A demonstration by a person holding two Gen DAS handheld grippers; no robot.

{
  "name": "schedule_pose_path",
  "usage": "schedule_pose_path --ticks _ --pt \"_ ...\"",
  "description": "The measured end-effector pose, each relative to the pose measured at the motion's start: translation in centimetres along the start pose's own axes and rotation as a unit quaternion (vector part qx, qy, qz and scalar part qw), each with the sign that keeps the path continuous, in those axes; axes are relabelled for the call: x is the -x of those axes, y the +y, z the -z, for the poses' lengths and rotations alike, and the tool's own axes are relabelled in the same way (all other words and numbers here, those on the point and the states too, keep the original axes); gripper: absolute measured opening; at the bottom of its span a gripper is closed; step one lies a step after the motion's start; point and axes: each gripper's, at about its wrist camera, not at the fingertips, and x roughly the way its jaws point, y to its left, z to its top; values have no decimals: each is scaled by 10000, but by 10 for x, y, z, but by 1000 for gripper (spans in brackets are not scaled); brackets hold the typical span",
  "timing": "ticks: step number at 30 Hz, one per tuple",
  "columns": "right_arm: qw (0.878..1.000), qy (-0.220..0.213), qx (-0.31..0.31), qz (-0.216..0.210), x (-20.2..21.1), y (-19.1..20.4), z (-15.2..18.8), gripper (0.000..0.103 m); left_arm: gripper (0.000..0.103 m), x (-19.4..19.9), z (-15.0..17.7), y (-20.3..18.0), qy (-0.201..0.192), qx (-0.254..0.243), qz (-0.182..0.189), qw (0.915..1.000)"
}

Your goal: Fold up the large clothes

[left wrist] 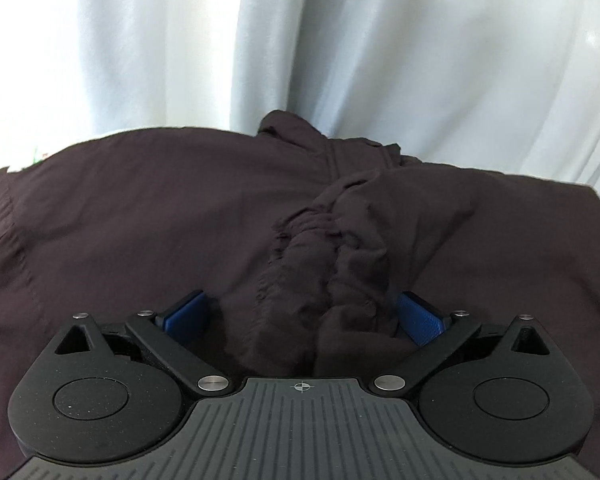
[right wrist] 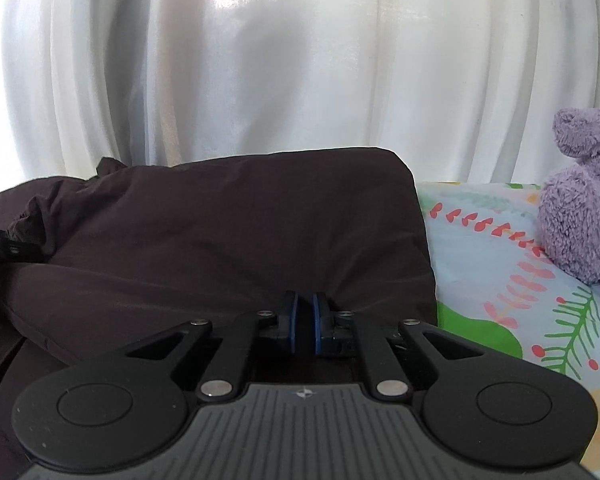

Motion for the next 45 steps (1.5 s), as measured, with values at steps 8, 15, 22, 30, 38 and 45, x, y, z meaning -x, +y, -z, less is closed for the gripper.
schedule_pose_path --ticks 8,15,22,30,38,45 --pt "9992 -3 344 222 2 12 1 8 102 74 -1 87 84 1727 467 9838" --pt "9998 110 -12 -152 25 45 -35 9 102 156 20 233 -577 3100 -343 9483" --pt "9885 465 451 -1364 6 132 -44 9 97 173 67 358 -985 4849 -1177 8610" --pt "9884 748 509 -1219 -25 162 -38 10 84 169 91 429 -1390 5767 -1104 7974" --pt "9723 27 295 -2320 13 209 -63 10 38 163 107 466 -1644 6355 -907 7489" --pt "9542 576 424 -2904 -20 319 -62 10 17 166 112 468 -1648 6281 -793 7563"
